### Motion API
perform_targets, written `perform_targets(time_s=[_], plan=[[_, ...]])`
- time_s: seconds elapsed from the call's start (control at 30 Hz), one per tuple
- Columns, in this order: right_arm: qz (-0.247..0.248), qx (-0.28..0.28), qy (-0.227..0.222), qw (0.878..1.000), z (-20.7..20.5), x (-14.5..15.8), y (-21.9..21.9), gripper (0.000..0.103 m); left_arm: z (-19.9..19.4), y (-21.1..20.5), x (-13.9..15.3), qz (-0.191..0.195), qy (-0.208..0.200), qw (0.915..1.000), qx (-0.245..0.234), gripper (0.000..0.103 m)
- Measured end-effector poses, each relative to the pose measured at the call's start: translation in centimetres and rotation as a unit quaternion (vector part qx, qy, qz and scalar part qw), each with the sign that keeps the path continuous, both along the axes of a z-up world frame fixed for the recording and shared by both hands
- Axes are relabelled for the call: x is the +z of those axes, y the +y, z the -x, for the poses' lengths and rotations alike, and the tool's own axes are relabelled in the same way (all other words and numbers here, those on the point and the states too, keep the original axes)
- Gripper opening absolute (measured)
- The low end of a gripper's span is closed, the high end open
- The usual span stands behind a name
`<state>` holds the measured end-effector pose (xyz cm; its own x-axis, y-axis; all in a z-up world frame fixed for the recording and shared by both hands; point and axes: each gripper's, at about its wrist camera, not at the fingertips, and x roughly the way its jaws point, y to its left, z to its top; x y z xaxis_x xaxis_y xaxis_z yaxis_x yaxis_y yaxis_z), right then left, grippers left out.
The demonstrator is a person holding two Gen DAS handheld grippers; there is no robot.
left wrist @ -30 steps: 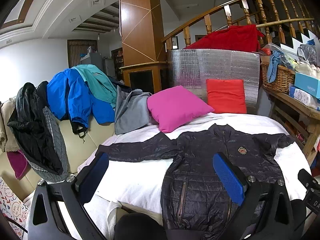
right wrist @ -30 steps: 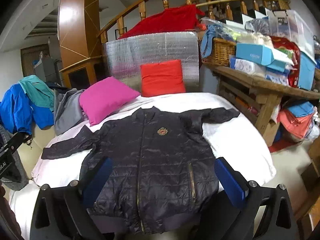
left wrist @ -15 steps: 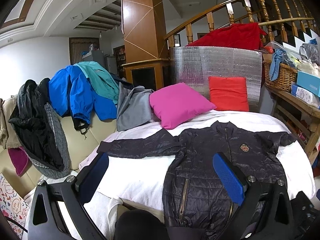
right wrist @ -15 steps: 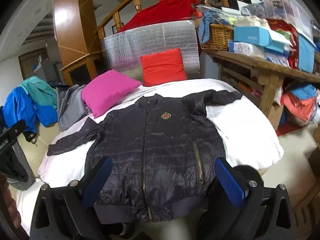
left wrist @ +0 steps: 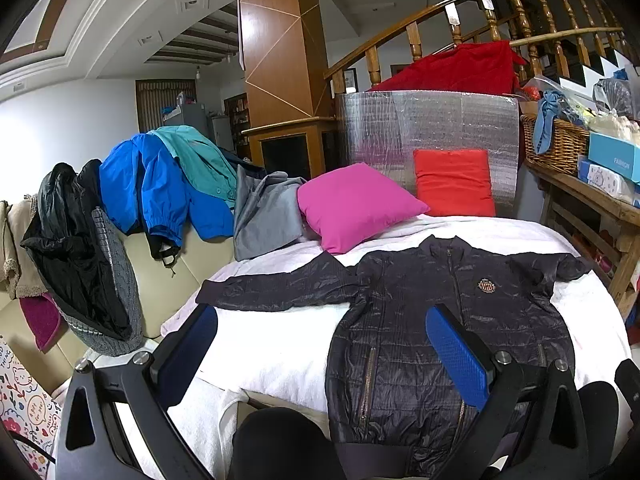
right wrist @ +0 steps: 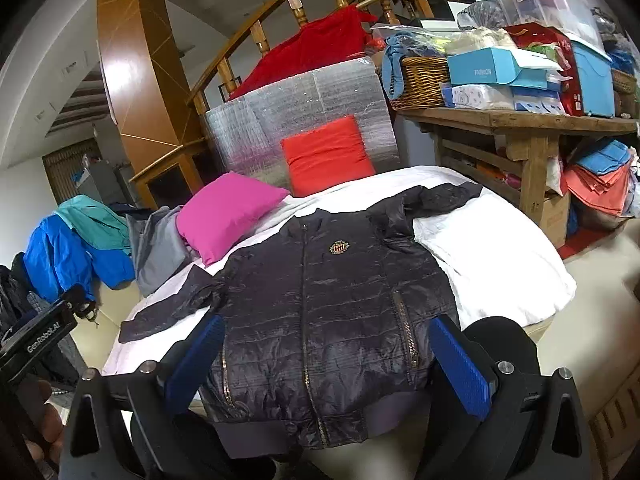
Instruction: Fold large clothes
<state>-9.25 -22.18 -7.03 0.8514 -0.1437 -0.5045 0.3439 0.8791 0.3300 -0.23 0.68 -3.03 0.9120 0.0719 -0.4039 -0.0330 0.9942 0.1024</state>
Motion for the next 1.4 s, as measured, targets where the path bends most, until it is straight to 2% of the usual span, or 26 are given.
perform_targets(time_s=[0.57, 0.73, 0.9, 1.03, 1.17, 1.23, 1.33, 1.4], plan=[[-0.026, 0.031, -0.040, 0.998, 1.8, -0.1, 0.5, 0.103, 0.7, 0.4, -0.5, 0.010, 0.005, 0.9999, 0.002, 0.103], [-0.029, 0.036, -0.043, 0.998, 1.8, -0.1, 0.5, 0.103, 1.8, 0.8, -1.9, 0.039, 0.013, 0.9991, -0.002, 0.103], [-0.029, 0.023, -0.039, 0.999, 1.7, -0.2, -0.1, 0.103, 3.1, 0.3, -4.1, 0.075, 0.039, 0.9952, -0.051, 0.103], [-0.031, 0.001, -0.032, 0.999, 1.3, -0.5, -1.1, 0.103, 3.3, -0.8, -5.1, 0.070, 0.060, 0.9921, -0.085, 0.103], [-0.006, -0.030, -0.025, 0.999, 0.7, -0.3, -2.3, 0.103, 3.2, -2.5, -5.4, 0.065, 0.072, 0.9859, -0.136, 0.103], [0.015, -0.032, -0.014, 0.999, -0.1, -0.2, -2.6, 0.103, 2.9, -2.8, -5.2, 0.058, 0.068, 0.9872, -0.132, 0.103], [0.054, -0.032, 0.017, 0.998, -2.6, -0.4, -3.3, 0.103, 1.1, -2.4, -4.6, 0.057, 0.037, 0.9930, -0.097, 0.103], [0.068, -0.033, 0.035, 0.996, -4.8, -0.6, -4.3, 0.103, -1.2, -2.4, -4.2, 0.042, 0.024, 0.9968, -0.063, 0.103]])
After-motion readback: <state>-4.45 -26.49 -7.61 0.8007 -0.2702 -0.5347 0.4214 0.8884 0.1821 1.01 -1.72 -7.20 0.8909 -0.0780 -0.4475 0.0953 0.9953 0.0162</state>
